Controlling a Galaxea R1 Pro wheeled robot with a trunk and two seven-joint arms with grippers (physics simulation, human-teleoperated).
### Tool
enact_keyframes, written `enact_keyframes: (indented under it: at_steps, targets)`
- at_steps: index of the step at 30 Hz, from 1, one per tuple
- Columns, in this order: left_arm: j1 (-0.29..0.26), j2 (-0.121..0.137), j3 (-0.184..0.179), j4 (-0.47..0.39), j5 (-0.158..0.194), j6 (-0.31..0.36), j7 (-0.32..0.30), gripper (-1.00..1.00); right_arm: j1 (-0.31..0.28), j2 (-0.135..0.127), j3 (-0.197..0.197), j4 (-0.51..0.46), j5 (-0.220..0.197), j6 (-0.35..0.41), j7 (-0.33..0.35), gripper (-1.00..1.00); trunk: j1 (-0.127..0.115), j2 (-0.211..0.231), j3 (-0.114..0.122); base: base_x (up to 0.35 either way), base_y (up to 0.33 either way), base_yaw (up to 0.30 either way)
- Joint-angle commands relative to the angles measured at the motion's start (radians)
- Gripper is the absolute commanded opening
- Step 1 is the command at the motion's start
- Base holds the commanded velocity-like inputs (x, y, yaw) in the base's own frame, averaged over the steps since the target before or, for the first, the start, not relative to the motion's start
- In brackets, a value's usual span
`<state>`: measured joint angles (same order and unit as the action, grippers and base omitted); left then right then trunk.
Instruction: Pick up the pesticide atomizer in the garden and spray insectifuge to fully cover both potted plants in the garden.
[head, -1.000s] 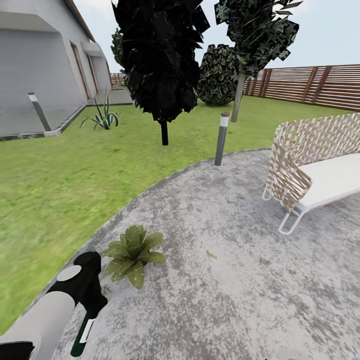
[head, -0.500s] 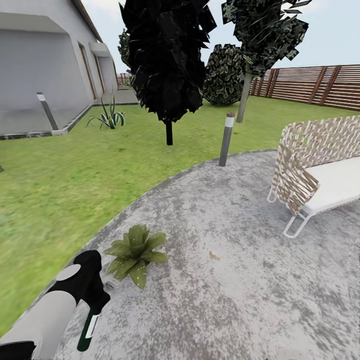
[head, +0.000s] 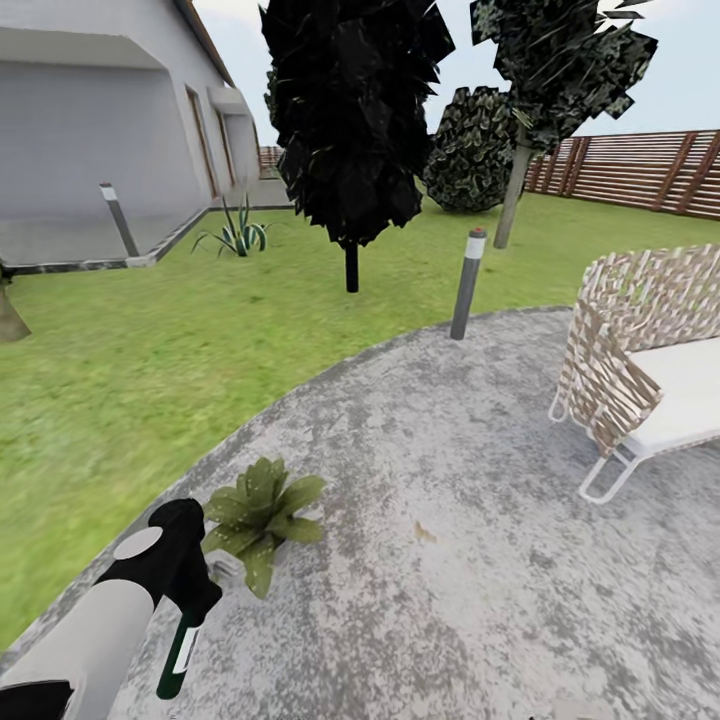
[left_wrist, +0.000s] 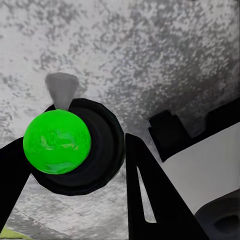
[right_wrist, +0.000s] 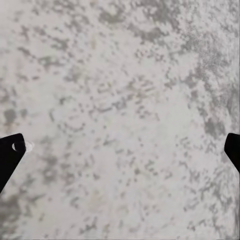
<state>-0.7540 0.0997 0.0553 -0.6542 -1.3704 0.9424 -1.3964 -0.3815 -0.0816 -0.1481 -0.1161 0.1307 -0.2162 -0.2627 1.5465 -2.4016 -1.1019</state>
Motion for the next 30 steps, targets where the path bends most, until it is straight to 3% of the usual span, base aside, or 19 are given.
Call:
enact_keyframes:
  at_steps: [1,5,6,12,19,27,29,30]
  targets:
    - [-0.002,0.000,0.003,-0.001,-0.010,0.010,-0.010,-1.00,0.000,0.000,-0.008,0.001,0.010,-0.003,-0.001,1.00,0.000,0.000,-0.001,-0.013,-0.270,0.276]
    - [-0.012,0.000,0.001,-0.111,-0.013,0.014,-0.015,-1.00,0.000,0.001,-0.008,0.000,0.010,-0.003,-0.001,1.00,0.000,0.000,-0.001,-0.114,-0.267,0.213]
    - [-0.054,0.004,0.000,-0.130,-0.018,0.016,-0.019,-1.00,0.000,0.002,-0.008,0.000,0.010,-0.002,-0.001,1.00,0.000,0.000,-0.001,-0.123,-0.263,0.012]
    - [-0.130,0.013,-0.008,-0.127,-0.025,0.014,-0.100,-1.00,0.000,0.003,-0.008,0.001,0.010,-0.002,0.000,1.00,0.000,0.000,-0.001,-0.016,-0.270,0.013]
    - [-0.143,0.013,-0.011,-0.125,-0.025,0.014,-0.125,-1.00,0.000,0.003,-0.008,0.001,0.010,-0.002,-0.001,1.00,0.000,0.000,-0.001,0.158,-0.243,0.234]
    - [-0.154,0.015,-0.012,-0.125,-0.034,0.011,-0.174,-1.00,0.000,0.003,-0.008,0.001,0.010,-0.002,-0.001,1.00,0.000,0.000,-0.001,0.331,-0.015,0.278]
    - [-0.154,0.016,-0.012,-0.125,-0.049,0.004,-0.174,-1.00,0.000,0.003,-0.008,0.001,0.010,-0.002,-0.001,1.00,0.000,0.000,-0.001,0.337,0.000,0.278]
    - [-0.154,0.017,-0.022,-0.125,-0.082,0.001,-0.174,-1.00,0.000,0.003,-0.008,0.001,0.010,-0.002,-0.001,1.00,0.000,0.000,-0.001,0.338,0.000,0.278]
